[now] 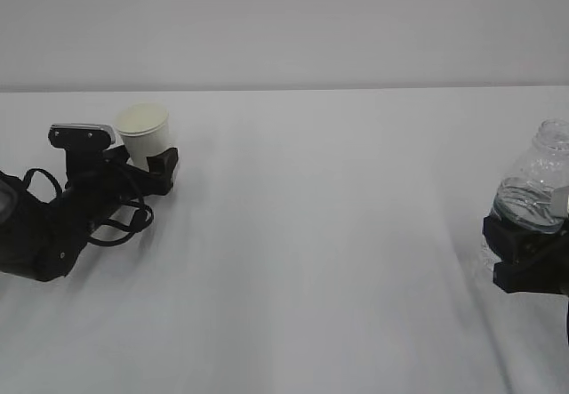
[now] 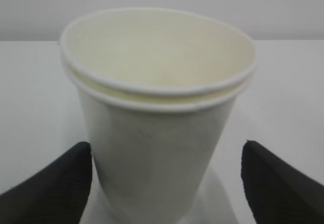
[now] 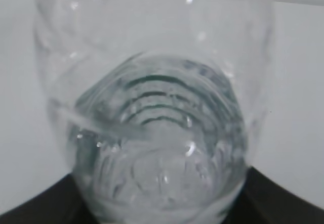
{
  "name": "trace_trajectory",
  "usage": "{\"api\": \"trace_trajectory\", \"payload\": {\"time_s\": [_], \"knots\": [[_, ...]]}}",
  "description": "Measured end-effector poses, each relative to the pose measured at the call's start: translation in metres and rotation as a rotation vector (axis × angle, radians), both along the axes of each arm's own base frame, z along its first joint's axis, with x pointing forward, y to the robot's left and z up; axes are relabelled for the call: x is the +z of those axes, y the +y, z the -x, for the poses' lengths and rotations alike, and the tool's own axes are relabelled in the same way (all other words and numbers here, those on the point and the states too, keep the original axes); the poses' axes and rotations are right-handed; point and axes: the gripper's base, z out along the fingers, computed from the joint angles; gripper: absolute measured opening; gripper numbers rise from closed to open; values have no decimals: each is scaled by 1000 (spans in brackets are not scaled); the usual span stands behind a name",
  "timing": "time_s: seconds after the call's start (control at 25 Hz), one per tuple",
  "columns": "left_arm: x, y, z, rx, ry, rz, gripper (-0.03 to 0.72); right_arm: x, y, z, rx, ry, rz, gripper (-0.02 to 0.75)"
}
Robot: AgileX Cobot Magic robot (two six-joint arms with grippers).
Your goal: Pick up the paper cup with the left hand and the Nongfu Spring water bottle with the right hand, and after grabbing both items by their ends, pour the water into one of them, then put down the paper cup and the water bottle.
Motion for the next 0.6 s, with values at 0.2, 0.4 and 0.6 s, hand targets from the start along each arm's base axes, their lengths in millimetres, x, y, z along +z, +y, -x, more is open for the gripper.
{"api": "trace_trajectory", "payload": {"time_s": [0.2,0.4,0.6], "knots": [[-4,1,-6,30,-5,10,680,0,0,0,1,0,2,406],[-12,0,-10,28,-3,5,690,0,0,0,1,0,2,405],[-11,-1,-12,18,-11,4,690,0,0,0,1,0,2,405]]}}
